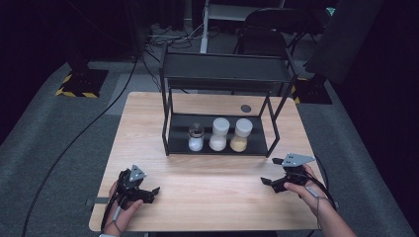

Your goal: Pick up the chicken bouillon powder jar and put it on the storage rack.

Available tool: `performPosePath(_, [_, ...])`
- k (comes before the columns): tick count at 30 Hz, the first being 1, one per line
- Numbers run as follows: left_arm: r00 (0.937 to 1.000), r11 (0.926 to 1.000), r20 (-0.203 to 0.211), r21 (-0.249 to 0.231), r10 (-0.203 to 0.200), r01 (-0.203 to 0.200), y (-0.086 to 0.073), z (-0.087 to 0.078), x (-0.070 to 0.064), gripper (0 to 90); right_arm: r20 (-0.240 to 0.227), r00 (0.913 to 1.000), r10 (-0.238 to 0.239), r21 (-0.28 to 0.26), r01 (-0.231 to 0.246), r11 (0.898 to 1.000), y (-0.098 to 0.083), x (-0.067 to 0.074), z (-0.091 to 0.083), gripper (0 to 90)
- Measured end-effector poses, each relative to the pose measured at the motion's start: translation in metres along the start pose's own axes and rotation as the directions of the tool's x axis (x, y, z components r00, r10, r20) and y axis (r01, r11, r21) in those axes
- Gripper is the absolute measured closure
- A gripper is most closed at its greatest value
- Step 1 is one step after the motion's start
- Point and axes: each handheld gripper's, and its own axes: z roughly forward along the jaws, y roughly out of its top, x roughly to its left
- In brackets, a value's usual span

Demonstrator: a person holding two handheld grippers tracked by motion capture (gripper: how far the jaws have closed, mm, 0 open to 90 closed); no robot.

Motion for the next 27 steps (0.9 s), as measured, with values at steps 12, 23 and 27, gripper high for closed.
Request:
performPosePath(12, [1.0000, 1.0000, 0.000, 0.000, 0.000, 0.000, 0.000, 0.000, 0.000, 0.5, -0.001, 1.0000, 0.008, 0.052, -0.008, 0.999, -0.023, 0.004, 0.009, 5.2])
performPosePath(23, [1.0000, 1.0000, -0.001, 0.000, -0.001, 0.001, 0.000, 0.000, 0.000, 0.5, 0.000, 0.9999, 0.017, 0.071, -0.017, 0.997, -0.041, 0.010, 0.008, 5.2])
performPosePath(27, [1.0000, 1.0000, -0.001, 0.001, -0.001, 0.001, 0.000, 0.000, 0.000, 0.5, 0.008, 0.9998, 0.018, 0.076, -0.018, 0.997, -0.046, 0.014, 0.006, 5.2])
